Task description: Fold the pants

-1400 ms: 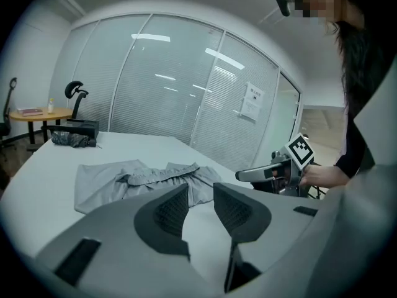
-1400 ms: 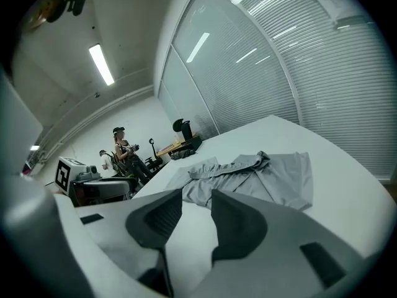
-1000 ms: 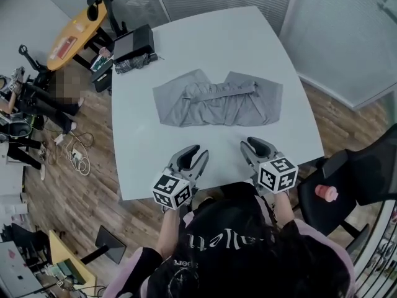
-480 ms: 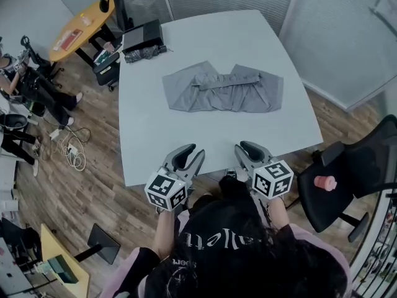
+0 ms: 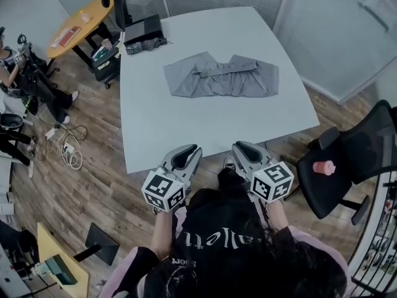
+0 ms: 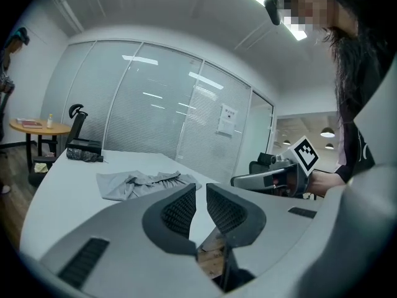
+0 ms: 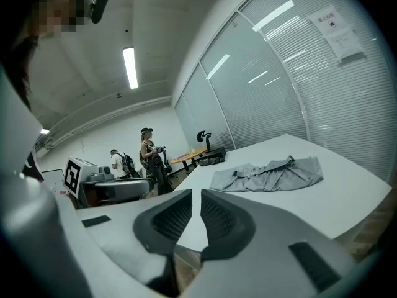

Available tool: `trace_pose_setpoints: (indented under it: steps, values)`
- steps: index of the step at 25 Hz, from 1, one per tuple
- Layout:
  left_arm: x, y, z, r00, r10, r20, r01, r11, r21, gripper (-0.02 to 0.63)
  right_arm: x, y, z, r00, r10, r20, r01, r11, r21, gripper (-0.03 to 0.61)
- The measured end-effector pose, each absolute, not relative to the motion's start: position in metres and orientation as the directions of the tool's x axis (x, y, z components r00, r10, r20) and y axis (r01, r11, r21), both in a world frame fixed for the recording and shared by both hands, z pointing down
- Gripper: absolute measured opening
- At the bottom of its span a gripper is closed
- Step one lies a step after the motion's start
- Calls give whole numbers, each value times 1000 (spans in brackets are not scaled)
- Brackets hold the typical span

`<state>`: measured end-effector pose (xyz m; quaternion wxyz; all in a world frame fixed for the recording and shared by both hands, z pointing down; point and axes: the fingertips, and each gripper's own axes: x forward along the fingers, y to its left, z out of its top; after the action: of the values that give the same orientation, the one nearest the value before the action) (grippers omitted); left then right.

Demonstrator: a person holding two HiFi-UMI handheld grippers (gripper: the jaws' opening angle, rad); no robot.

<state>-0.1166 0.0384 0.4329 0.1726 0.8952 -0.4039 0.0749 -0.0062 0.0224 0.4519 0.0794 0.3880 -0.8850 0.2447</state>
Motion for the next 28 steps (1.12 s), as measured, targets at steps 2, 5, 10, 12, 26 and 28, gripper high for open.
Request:
trace_pose_setpoints:
  steps: [2, 5, 10, 12, 26, 28]
  values:
    - [-116, 47, 431, 673, -688, 271, -739, -628, 243, 66, -8, 32, 448, -687, -651, 324, -725, 585, -363, 46]
    - [-115, 58, 428, 685, -679, 263, -728, -641, 242, 60, -11, 46, 444, -687, -652, 321, -726, 601, -333, 36]
    - [-112, 72, 424, 705, -664, 249, -709, -660, 249, 54, -14, 61, 442, -687, -647, 331, -726, 625, -286, 28]
    - [-113, 76, 424, 708, -662, 246, -706, -663, 248, 52, -18, 65, 442, -693, -639, 333, -720, 638, -273, 28]
    - [-121, 91, 424, 711, -657, 251, -703, -664, 254, 52, -39, 76, 438, -730, -602, 322, -680, 683, -266, 28]
    - [-123, 91, 424, 708, -659, 252, -706, -660, 257, 52, -41, 76, 439, -732, -600, 323, -679, 683, -270, 28]
